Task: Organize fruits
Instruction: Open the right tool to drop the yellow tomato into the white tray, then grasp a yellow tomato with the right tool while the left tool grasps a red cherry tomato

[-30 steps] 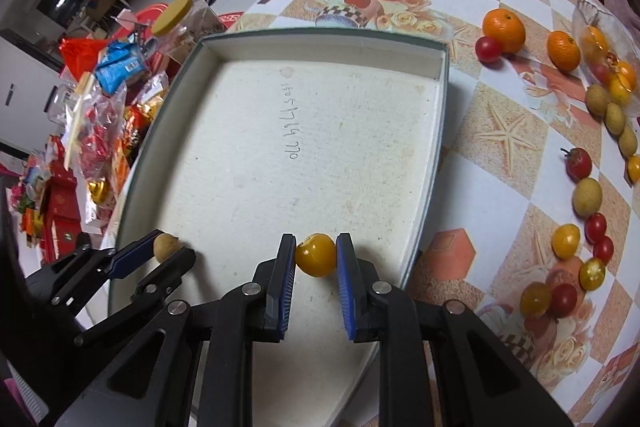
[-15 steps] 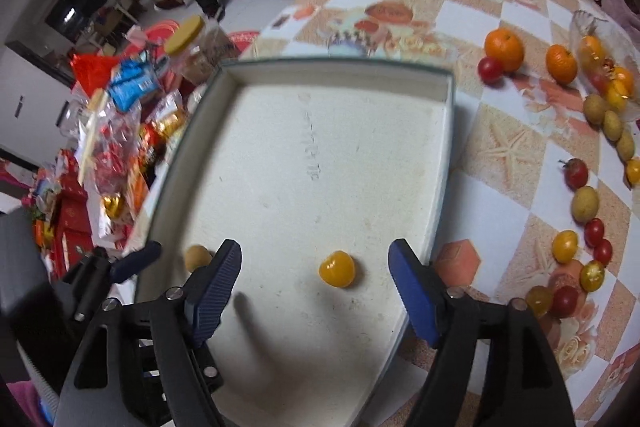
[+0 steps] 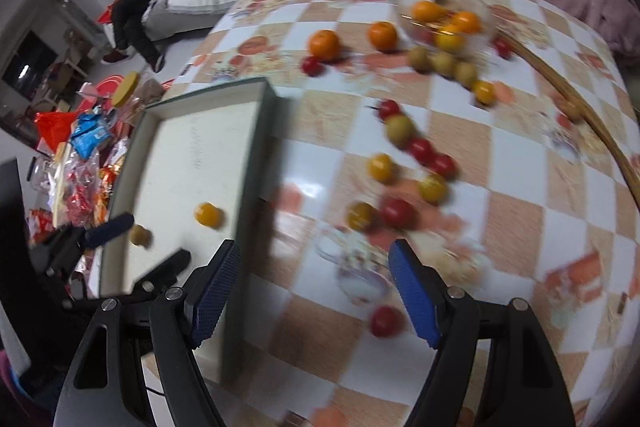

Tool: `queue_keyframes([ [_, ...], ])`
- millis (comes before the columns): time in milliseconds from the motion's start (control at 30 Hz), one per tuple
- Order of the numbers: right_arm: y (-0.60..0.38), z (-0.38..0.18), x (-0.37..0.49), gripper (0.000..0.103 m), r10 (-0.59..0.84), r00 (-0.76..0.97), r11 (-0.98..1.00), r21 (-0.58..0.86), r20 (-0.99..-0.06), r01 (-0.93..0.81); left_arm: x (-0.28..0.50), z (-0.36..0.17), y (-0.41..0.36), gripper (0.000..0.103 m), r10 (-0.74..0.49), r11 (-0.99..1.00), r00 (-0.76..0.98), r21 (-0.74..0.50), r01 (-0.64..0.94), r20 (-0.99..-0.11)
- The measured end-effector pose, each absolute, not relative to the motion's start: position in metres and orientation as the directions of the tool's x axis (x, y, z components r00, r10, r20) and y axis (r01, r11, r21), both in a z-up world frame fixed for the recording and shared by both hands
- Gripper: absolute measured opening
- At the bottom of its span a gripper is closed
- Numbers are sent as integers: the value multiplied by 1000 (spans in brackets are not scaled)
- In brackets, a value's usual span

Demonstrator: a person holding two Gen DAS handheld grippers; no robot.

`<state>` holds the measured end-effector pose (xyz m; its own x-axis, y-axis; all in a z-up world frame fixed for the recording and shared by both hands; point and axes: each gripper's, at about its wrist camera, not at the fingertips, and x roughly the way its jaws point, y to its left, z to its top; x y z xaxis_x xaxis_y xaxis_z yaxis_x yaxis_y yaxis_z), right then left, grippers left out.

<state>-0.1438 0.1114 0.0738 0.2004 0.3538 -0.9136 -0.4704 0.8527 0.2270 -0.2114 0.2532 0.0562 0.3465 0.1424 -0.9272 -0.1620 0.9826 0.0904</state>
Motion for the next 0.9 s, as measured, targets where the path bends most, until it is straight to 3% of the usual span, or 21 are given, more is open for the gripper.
queue_keyframes([
  [433,-11,55,-187,79,227,202,935,156,-953,-319,-185,55,153,75,-4,998,349,20,64,-937],
  [900,-21,27,-215,79,197,177,931,128,-964,-341,-173,17,104,75,-20,992,288,17,127,-957],
])
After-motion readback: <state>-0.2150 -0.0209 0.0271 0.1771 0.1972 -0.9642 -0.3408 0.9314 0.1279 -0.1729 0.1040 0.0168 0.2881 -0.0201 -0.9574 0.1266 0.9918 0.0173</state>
